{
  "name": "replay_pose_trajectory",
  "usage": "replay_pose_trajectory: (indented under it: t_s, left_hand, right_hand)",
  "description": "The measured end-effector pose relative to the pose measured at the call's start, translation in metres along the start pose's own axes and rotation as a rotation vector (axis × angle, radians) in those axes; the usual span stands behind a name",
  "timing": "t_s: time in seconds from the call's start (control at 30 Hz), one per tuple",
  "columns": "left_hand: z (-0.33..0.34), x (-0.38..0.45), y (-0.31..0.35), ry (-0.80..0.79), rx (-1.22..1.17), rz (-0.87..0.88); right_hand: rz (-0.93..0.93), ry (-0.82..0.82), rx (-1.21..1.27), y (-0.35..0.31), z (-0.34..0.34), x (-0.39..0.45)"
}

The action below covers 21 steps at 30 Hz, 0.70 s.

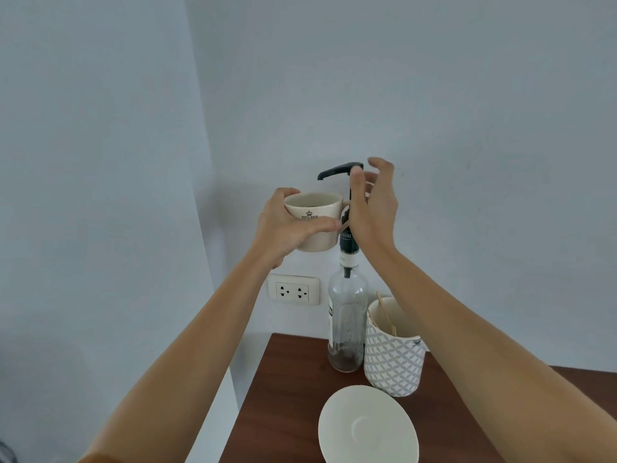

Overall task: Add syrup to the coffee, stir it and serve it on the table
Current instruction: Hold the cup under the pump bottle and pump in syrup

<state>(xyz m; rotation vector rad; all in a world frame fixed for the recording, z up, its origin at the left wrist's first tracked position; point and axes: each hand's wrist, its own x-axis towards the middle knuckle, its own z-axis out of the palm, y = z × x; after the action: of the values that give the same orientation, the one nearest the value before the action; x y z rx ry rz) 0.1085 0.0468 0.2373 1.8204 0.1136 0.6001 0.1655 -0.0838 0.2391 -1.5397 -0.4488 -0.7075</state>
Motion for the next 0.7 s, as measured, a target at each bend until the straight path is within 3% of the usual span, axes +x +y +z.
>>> replay_pose_trajectory:
  t_s: [0.1, 0.5, 0.7]
  left_hand:
    - [0.0, -0.008, -0.008, -0.023, -0.005, 0.007]
    - [0.022, -0.085, -0.065, -0.195, -0.011, 0.015]
    - [0.039, -0.128, -0.102, -0.298, -0.029, -0.019]
  right_hand:
    - [0.024, 0.053, -0.053, 0.005, -0.011, -0.027]
    - [0.302, -0.265, -0.038, 0.031, -0.065, -0.11]
    - [0.367, -0.242, -0.016, 0.056, -0.093, -0.158]
